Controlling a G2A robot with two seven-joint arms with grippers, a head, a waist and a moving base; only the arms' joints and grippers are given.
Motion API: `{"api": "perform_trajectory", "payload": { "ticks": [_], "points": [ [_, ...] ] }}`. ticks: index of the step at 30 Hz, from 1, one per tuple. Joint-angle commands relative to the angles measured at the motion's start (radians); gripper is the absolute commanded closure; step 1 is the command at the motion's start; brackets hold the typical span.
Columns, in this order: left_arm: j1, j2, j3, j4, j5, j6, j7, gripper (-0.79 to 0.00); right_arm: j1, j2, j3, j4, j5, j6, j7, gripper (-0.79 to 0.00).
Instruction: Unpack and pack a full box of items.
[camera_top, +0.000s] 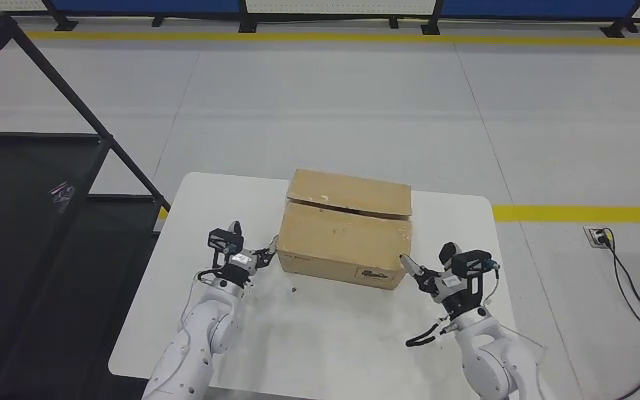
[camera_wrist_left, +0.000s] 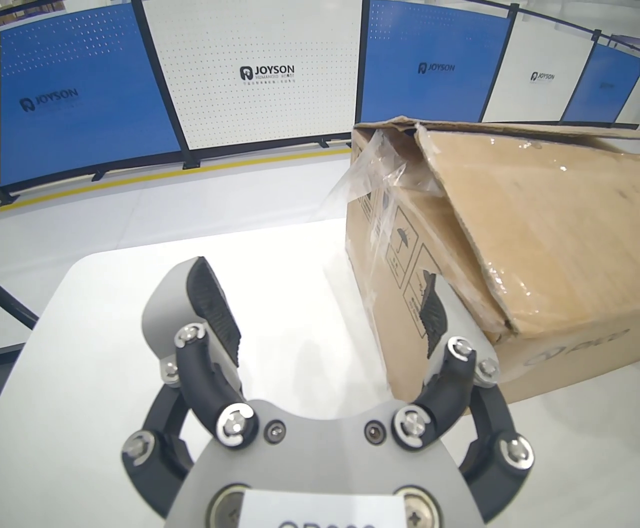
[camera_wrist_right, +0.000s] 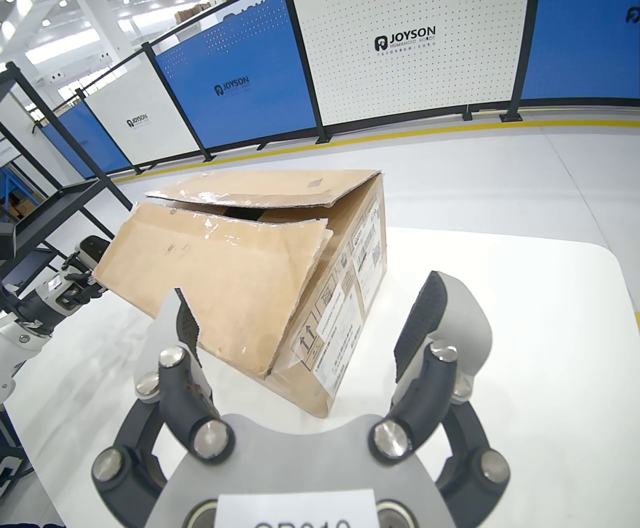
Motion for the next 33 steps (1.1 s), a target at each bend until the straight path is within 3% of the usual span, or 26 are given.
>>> {"api": "perform_trajectory", "payload": {
  "ticks": [1,5,18,27,33],
  "points": [
    [0.007,0.0,-0.006,-0.007,-0.008,0.008,0.003,-0.785,0.0,0.0,0.0,0.0,0.0,0.0,0.0,-0.785],
    [0.029,0.002,-0.028,-0.026,-0.027,0.026,0.016,-0.785,0.026,0.0,0.004,0.03,0.072,-0.035,0.019,-0.785],
    [0.175,0.019,-0.114,-0.166,-0.06,0.048,0.039,-0.785,0.34,0.011,0.038,0.385,0.539,-0.358,0.29,-0.785],
    [0.222,0.017,-0.119,-0.22,-0.069,0.067,0.037,-0.785,0.346,0.013,0.039,0.394,0.533,-0.337,0.292,-0.785],
    [0.232,0.014,-0.11,-0.236,-0.067,0.08,0.034,-0.785,0.368,0.015,0.016,0.432,0.641,-0.375,0.366,-0.785]
  ]
}}
